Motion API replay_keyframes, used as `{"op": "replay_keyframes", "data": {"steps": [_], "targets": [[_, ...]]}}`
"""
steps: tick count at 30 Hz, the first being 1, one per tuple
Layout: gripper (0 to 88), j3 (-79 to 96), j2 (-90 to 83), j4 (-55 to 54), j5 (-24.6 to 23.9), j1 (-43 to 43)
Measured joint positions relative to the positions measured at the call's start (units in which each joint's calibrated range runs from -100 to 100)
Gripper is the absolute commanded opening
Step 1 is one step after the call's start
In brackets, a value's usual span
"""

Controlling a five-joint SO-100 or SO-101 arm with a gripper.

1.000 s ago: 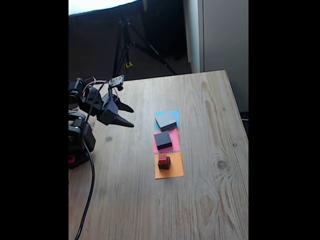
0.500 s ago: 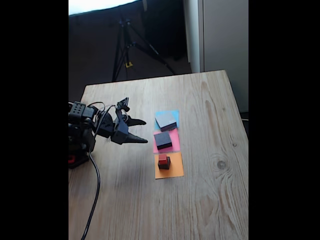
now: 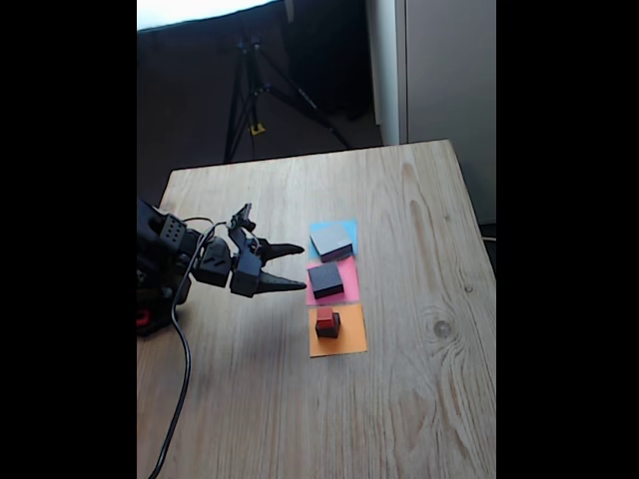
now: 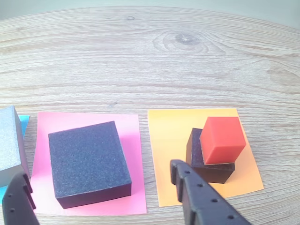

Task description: Tower of hanoi

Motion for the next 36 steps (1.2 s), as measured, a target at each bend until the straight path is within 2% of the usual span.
{"op": "replay_keyframes", "data": {"steps": [17, 36], "targets": [[39.4, -3.1, 24.3, -19.9, 0.0, 0.2], [39.1, -11.4, 40.4, -29.1, 0.0, -2.1]]}}
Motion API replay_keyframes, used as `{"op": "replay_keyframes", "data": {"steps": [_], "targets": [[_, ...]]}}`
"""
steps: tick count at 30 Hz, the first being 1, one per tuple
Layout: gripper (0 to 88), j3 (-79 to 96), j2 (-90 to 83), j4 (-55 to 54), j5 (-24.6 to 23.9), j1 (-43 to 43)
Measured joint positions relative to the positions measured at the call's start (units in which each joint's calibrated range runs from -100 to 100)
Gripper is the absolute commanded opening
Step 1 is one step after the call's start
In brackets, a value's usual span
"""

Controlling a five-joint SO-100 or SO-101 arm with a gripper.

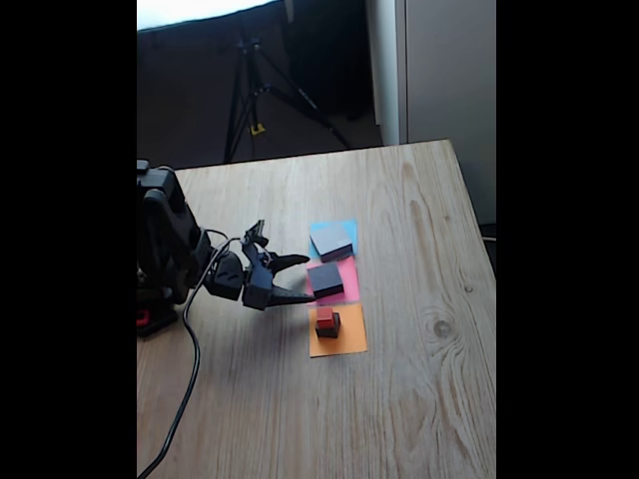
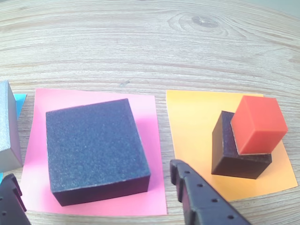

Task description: Tower of hanoi

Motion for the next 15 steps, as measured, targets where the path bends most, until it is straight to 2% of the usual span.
{"op": "replay_keyframes", "data": {"steps": [15], "targets": [[38.0, -6.7, 9.9, -5.0, 0.0, -2.0]]}}
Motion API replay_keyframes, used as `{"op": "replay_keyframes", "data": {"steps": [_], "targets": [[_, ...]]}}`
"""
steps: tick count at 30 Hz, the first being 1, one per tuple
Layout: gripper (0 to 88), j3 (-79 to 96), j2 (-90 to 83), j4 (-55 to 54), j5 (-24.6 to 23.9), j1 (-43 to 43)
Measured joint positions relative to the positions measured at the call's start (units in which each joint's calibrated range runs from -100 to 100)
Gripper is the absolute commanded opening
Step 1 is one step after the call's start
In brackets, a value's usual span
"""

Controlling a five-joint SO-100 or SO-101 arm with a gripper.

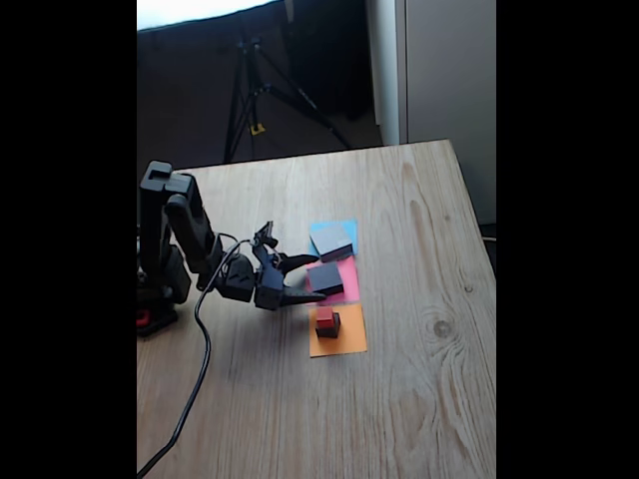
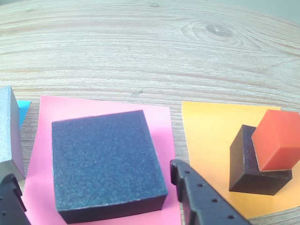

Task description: Tower of hanoi

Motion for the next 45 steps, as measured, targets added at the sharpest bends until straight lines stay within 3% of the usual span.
{"op": "replay_keyframes", "data": {"steps": [23, 37, 45], "targets": [[28.0, -1.0, 2.3, -1.0, 0.0, -2.2], [14.8, -1.7, 3.7, -1.2, 0.0, -3.0], [12.7, -1.7, 3.8, -1.2, 0.0, -3.2]]}}
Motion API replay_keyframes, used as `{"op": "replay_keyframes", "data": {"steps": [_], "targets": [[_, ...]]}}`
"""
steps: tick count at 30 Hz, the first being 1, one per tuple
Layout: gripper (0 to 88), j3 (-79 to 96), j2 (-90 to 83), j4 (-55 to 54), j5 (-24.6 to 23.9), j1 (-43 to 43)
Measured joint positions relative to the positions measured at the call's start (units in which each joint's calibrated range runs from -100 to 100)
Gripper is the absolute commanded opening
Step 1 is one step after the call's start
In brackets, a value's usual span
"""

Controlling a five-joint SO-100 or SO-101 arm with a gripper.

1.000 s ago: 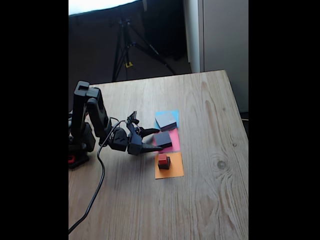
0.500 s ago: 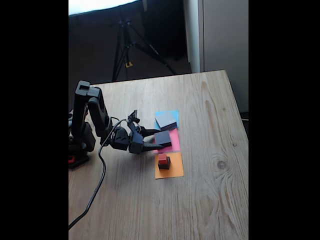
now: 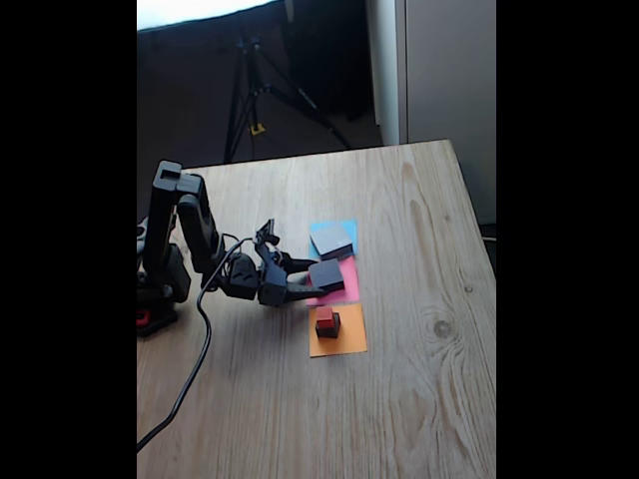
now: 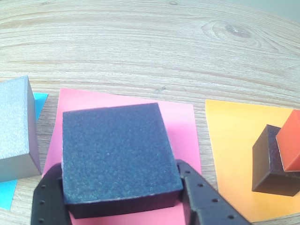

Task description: Tower of hanoi

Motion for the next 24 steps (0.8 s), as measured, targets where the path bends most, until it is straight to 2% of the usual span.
{"op": "replay_keyframes", "data": {"steps": [6, 15, 19, 24], "targets": [[12.3, 0.0, -3.8, 4.6, 0.0, 0.0], [11.8, 0.0, -23.6, 27.9, 0.0, -1.7], [11.6, -4.0, -35.3, 44.0, 0.0, -2.0], [11.4, -15.4, -49.3, 72.4, -0.2, -2.8]]}}
